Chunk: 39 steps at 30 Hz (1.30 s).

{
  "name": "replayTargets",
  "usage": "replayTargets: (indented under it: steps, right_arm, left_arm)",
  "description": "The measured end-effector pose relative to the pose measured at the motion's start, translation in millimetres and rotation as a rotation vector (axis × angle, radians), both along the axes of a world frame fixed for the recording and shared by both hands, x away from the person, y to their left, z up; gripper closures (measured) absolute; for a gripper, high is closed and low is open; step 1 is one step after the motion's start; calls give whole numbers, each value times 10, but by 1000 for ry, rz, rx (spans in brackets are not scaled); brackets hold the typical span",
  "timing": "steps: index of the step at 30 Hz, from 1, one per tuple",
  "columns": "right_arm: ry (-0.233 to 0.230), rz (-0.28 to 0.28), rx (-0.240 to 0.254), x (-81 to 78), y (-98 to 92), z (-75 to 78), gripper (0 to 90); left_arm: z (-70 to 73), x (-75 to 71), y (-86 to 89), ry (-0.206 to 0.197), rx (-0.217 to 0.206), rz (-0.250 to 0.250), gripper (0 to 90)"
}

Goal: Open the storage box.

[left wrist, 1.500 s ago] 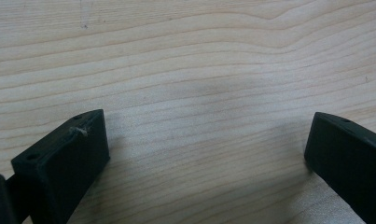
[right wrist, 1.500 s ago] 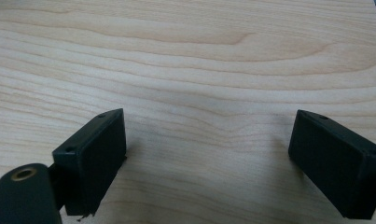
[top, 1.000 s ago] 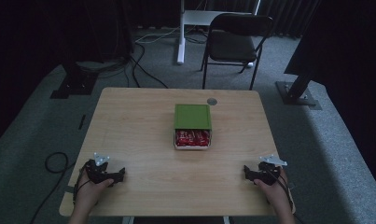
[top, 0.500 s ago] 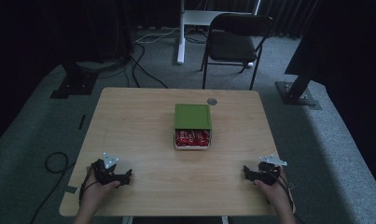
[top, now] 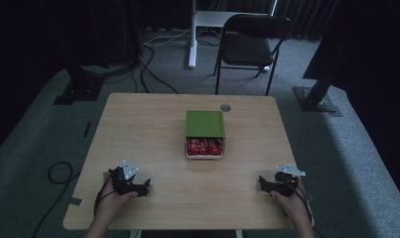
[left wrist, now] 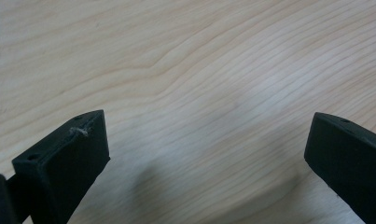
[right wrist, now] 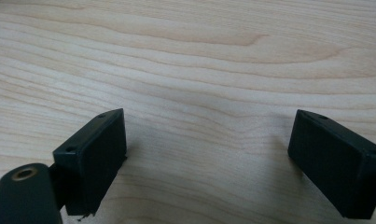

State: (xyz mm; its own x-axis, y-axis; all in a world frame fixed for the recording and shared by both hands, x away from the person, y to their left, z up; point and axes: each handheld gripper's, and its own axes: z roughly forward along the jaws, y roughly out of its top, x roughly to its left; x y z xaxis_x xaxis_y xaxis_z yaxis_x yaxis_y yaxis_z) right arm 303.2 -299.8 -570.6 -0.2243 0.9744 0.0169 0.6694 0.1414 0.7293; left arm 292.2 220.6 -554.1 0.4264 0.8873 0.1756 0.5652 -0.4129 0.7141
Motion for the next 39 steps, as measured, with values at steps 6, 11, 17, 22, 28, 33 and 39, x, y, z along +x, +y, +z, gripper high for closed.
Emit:
replayTargets:
  steps: [6,11,17,22,28,33,39]
  right_arm:
    - [0,0,0,0,0,0,109]
    - [0,0,-1,0,0,0,109]
    - [0,-1,1,0,1,0,109]
    - [0,-1,1,0,1,0,109]
    - [-1,0,1,4,-1,0,109]
    - [-1,0,1,5,-1,-1,109]
    - [-1,0,0,5,-1,0,109]
  left_arm:
    - [-16,41,-132,-5,35,-45,5]
    - [-11,67,-268,-25,56,-77,5]
    - [25,97,-443,-60,98,-123,5]
    - [54,121,-587,-84,121,-164,5]
    - [74,112,-784,-121,174,-212,5]
    - [78,112,-926,-145,200,-257,5]
    - [63,111,-1079,-159,237,-308,5]
